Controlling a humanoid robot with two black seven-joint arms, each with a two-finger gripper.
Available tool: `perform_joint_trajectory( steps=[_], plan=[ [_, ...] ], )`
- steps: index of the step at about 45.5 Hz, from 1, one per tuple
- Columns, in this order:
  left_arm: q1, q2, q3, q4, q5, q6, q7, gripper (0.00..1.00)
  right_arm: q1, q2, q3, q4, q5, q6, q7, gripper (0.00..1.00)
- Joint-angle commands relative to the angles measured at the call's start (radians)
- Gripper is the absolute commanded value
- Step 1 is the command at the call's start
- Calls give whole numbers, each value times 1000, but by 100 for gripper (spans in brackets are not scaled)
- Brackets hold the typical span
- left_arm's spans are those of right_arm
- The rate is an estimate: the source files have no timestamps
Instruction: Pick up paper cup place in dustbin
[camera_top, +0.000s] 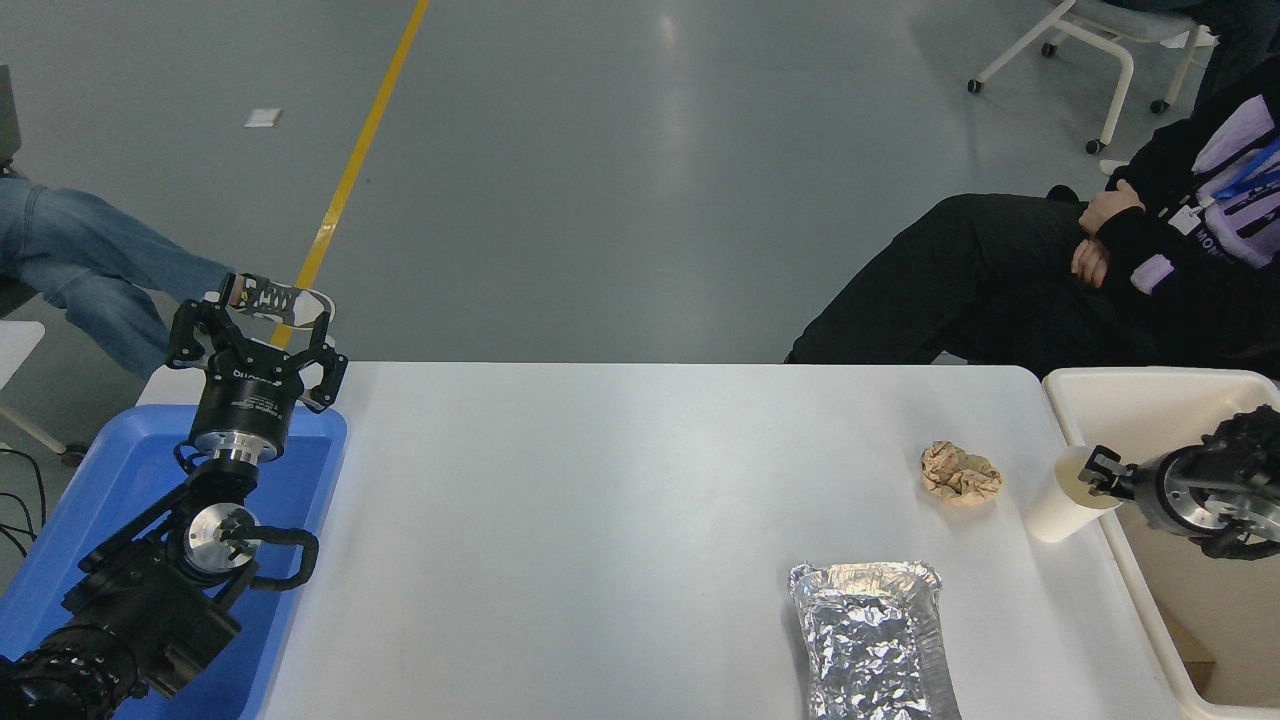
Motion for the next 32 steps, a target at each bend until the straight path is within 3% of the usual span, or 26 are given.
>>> perform_joint_trajectory(
  steps=[1,20,32],
  plan=[
    [0,0,0,0,0,0,0,99,3,-11,16,7,42,9,0,0],
    [0,0,0,0,0,0,0,99,17,-27,16,49,49,32,2,0],
    [0,0,0,0,0,0,0,99,227,-109,-56,222,35,89,2,0]
  ],
)
